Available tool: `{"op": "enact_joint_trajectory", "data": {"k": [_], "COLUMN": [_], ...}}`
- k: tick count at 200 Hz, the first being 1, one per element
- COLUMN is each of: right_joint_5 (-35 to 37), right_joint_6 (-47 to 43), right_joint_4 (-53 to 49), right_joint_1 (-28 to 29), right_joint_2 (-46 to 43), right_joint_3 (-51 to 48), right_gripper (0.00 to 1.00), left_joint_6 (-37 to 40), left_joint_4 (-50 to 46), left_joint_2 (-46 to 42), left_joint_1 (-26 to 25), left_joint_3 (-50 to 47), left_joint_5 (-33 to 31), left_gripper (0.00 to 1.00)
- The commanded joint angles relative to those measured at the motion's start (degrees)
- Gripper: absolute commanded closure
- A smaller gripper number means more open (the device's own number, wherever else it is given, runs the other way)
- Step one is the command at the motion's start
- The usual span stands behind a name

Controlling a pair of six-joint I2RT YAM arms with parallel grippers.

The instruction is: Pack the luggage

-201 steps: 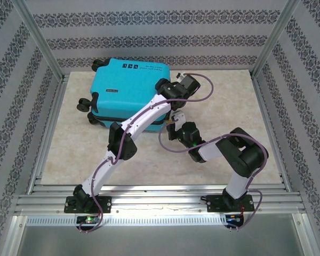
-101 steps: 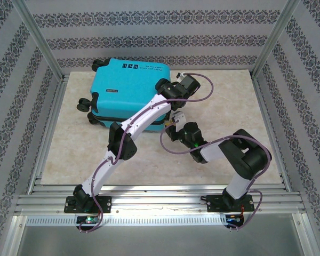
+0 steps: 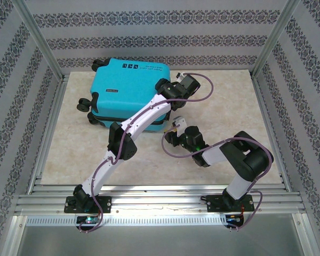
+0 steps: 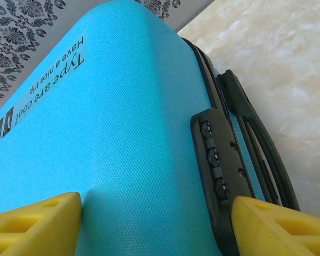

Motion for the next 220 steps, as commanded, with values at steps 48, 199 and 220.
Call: {"op": "enact_joint_trajectory", "data": {"k": [48,199,220], "right_joint_5": [3.5,-8.3,-13.2], "right_joint_6": [-0.8,-1.2,-0.5], "right_joint_4": [-3.8,0.1,0.4], "right_joint_1": [1.2,-5.2,-6.7], "right_joint_2": [1.8,1.5,1.6], "right_joint_3": [8.3,6.8,7.0], "right_gripper": [0.52,1.00,1.00], "left_joint_6": [-2.4,-3.3,-3.1], "left_joint_4": [-6.4,-6.5,-6.3], "left_joint_2": [0.2,-0.6,-0.7], "left_joint_1": [0.6,0.6,0.6], "left_joint_3": [-1.5,-3.4,-3.4], "left_joint_5": [4.4,5.1,5.2], "left_gripper": [0.27,0.28,0.28]}}
